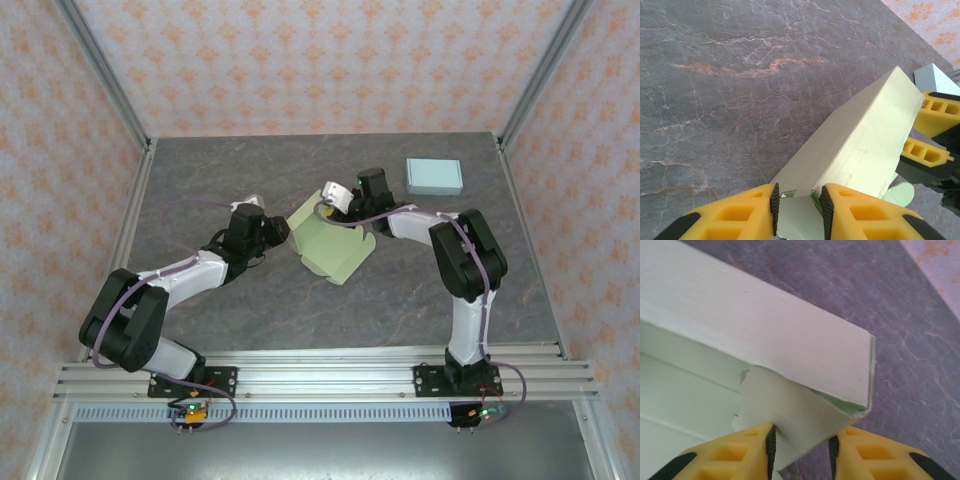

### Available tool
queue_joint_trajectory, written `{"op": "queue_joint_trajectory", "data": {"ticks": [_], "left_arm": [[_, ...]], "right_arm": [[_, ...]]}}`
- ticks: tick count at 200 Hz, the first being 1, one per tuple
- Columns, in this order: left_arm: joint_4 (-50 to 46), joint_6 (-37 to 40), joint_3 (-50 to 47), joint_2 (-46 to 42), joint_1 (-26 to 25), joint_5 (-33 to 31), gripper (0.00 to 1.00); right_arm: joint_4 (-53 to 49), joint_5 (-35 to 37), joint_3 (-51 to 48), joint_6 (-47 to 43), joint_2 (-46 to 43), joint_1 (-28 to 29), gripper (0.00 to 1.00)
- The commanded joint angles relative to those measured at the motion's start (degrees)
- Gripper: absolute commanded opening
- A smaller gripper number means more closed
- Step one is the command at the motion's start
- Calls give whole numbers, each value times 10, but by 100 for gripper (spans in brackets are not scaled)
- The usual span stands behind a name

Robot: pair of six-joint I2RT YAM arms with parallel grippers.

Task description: Fold the paper box

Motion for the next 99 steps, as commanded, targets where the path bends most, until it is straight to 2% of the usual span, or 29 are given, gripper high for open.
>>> {"op": "queue_joint_trajectory", "data": {"ticks": [1,20,48,66,83,99], "left_arm": [[-65,18,2,14,-9,-3,31],[-65,19,3,15,-10,-2,31],[-63,19,4,16,-10,0,30],[-62,22,3,16,-11,0,30],[-64,25,5,15,-10,-1,30],[-68,27,6,15,-10,-2,30]], "right_arm": [[131,65,-24,69,14,8,38],[134,62,-14,72,25,8,44],[122,34,8,80,44,9,45],[127,46,19,87,55,9,45],[128,60,22,71,57,7,51],[99,6,26,57,47,-12,53]]}}
